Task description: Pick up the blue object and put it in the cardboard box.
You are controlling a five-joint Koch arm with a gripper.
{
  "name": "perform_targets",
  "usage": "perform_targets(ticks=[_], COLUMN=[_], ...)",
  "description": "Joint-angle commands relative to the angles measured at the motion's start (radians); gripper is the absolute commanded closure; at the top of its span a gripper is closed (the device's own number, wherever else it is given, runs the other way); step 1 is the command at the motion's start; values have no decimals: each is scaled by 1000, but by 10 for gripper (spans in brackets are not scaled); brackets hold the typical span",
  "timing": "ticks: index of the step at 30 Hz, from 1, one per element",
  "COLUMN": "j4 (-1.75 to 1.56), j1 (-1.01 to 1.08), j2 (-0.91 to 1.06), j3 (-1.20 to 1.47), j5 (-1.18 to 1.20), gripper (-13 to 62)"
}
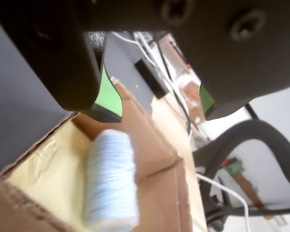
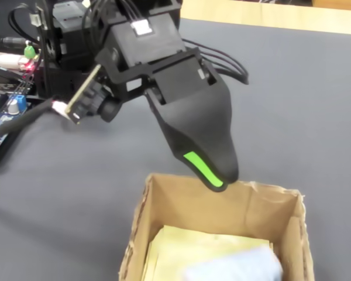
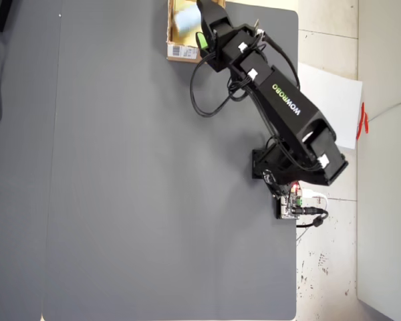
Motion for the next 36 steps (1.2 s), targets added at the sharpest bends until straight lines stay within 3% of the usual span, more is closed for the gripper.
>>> perform_targets(ticks=[1, 16, 36], j4=[-91, -279, -265], j1=[-8, -439, -709], j2=[48, 410, 666], j3=[-58, 374, 772], j5=[35, 236, 301], gripper=[176, 176, 170])
